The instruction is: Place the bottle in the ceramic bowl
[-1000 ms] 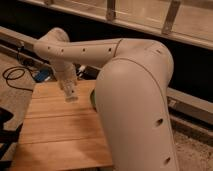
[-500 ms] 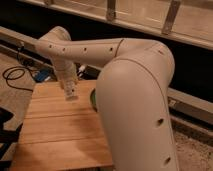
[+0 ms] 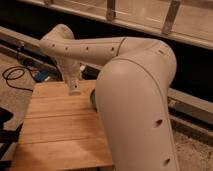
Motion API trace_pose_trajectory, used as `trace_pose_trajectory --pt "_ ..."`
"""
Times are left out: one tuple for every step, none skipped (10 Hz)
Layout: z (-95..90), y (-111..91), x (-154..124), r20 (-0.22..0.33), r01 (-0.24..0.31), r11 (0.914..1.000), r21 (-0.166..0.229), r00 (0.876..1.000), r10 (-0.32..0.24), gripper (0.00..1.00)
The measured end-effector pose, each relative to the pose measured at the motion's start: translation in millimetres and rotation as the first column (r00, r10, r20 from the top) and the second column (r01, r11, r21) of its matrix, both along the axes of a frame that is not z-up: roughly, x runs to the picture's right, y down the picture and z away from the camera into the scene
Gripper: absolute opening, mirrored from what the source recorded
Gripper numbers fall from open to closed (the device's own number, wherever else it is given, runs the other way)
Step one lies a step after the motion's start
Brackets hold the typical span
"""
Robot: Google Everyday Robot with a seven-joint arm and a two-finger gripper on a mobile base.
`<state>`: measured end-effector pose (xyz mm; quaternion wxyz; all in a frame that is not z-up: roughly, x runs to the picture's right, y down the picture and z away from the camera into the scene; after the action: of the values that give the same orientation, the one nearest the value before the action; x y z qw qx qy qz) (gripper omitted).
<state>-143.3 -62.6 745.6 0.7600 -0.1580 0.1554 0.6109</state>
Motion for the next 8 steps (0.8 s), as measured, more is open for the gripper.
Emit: trace_pose_trajectory --pt "-3.5 -5.7 21.4 -0.031 -0.039 0.9987 0.033 0.999 0.04 0.0" --pt "-7.3 -4.7 34.7 -0.048 -0.063 0.9968 0.05 0.997 0.065 0.0" --pt "-10.8 -1.7 54.4 -0.068 -0.096 0.9933 0.064 0.993 0.101 0.0" --pt "-11.4 3.4 72.4 -0.083 -0.127 0.9895 0.068 0.988 0.133 0.0" --pt "-6.8 13.2 94.5 -0.097 -0.17 0.9835 0.064 0.98 0.175 0.0" --pt "-0.8 20.3 107.6 -0.099 -0.199 0.978 0.061 0.974 0.205 0.0" --pt "7.4 27.1 122.5 -0.095 -0.237 0.9698 0.057 0.966 0.242 0.0" --pt "18.7 31.2 134.6 -0.086 -0.264 0.9634 0.047 0.96 0.267 0.0"
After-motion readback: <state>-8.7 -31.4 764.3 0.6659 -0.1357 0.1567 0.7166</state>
